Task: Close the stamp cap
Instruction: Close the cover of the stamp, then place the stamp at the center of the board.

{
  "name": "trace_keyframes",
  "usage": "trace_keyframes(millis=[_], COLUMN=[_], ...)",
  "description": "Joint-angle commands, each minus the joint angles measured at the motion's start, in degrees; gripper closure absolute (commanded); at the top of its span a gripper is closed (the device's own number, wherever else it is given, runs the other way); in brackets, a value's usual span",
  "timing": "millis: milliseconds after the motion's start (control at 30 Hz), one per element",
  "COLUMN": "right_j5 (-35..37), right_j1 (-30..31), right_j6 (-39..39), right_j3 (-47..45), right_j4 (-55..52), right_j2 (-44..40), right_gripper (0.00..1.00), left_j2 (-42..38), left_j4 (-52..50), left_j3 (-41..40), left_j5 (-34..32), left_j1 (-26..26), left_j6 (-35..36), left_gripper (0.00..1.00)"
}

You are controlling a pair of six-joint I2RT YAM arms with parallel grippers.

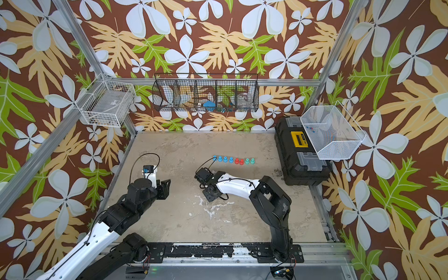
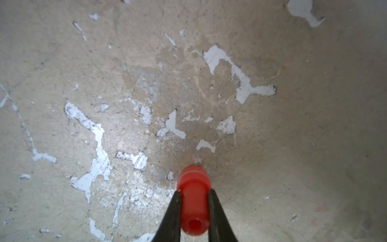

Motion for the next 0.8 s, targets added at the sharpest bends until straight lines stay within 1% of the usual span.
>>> trace_keyframes(millis=[0,433,600,767], right_j5=[-0.2,-1.2,-0.3,-0.2], right_j1=[-0.2,-0.3,-1.0,-3.2], right_j6=[0.3,0.7,0.3,-0.8], right_j3=[-0.7,-3.5,-2.3,-0.7], right_j4=[0.7,2.1,1.1,0.1], right_j2=[0.1,-0.6,-2.1,-4.8], right_gripper=[0.82,0.82,0.82,0.82], left_j2=[0.0,0.1,0.2,0.3], left_j4=[0.6,0.5,0.4,0.4], left_j3=[-0.2,-0.2,-0.2,-0.2], left_j5=[-0.3,-0.3,-0.3,-0.3], left_j1=[0.1,0.1,0.1,0.1], left_j6=[0.1,0.2,0.1,0.2], left_gripper=[0.44,0.44,0.44,0.44])
